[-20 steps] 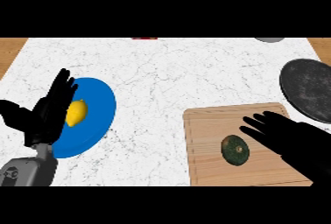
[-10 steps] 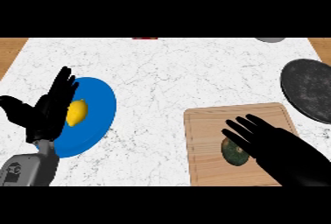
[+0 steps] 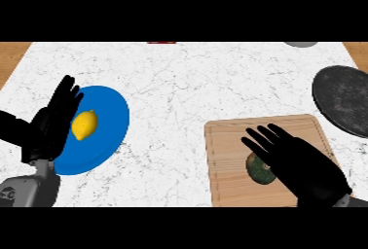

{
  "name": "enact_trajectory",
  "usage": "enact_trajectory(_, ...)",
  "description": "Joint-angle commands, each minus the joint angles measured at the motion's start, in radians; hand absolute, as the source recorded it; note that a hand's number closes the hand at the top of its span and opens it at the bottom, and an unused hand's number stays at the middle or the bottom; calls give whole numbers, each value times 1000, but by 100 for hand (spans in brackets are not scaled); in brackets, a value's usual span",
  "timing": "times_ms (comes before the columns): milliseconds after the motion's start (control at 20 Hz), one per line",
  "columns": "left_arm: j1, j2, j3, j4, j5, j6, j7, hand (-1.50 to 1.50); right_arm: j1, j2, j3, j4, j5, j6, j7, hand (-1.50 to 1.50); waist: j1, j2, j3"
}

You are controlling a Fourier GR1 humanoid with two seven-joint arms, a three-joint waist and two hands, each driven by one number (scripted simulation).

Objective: Pick the squash from the cutting board and place it in the pan

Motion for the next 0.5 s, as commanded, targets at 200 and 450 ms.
enact_trajectory(200,22,-40,4,22,-25,-21,-53,0,-27,45,4,174,100,-65,-113,-150,0,0,0)
enact_trajectory(450,52,-29,18,-46,-25,-38,-2,0,-4,75,4,241,168,-125,-152,-150,0,0,0)
